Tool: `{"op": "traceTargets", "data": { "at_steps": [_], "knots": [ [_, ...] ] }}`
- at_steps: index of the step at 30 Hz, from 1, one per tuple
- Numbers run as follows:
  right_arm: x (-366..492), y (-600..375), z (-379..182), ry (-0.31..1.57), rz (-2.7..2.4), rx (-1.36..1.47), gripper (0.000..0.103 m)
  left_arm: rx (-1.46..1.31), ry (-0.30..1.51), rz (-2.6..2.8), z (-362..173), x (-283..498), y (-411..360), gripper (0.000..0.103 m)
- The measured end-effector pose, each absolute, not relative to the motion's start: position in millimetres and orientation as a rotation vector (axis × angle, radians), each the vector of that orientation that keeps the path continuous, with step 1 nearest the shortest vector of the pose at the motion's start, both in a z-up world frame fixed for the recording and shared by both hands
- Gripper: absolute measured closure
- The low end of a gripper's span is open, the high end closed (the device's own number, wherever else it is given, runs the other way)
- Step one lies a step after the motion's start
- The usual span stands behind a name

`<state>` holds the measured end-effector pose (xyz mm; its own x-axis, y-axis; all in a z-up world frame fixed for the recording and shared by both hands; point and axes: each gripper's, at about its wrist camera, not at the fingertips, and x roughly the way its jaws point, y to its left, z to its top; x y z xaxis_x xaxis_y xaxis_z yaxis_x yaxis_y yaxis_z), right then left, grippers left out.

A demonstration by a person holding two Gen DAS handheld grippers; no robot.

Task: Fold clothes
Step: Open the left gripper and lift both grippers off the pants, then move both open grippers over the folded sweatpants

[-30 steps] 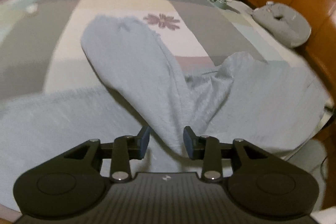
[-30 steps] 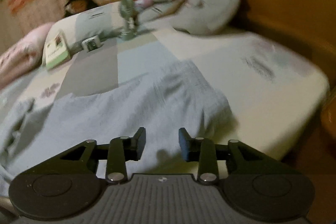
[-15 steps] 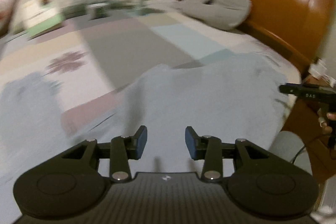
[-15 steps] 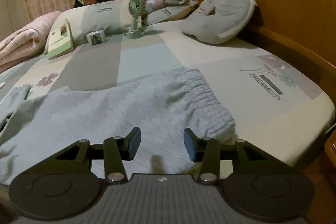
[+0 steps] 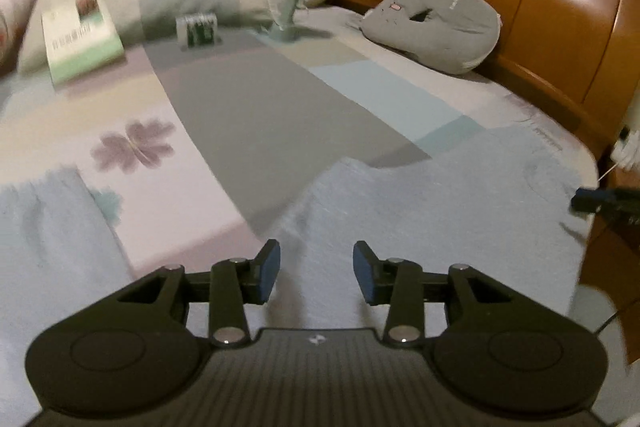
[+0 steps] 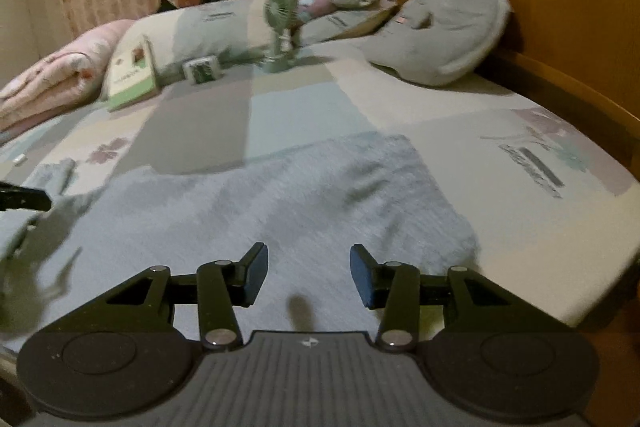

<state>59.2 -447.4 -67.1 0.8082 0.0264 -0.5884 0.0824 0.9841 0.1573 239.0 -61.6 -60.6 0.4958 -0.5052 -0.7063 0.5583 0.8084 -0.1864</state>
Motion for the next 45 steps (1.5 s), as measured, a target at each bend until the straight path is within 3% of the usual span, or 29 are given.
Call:
{"op": "traceTargets", "data": {
  "at_steps": [4, 6, 23, 45],
  "knots": [
    [74.4, -431.3, -61.6, 0.623, 0.059, 0.193, 0.05, 0.101, 0.785, -0.671, -49.4, 253.2, -56.4, 0.06],
    [81.5, -421.1, -59.3, 0.624, 0.089, 0.189, 0.049, 0.099, 0.79, -0.697, -49.9, 262.1, -59.5, 0.043],
    [131.5, -385.0, -68.9, 0.683, 0.224, 0.184, 0.046, -0.092, 1.028, -1.015, -91.7, 336.9, -116.2, 0.044],
    [127.6, -398.0, -83.8, 0.709, 0.185, 0.21, 0.041, 0.347, 0.869, -1.123, -63.8, 226.7, -151.9, 0.035]
  ]
}}
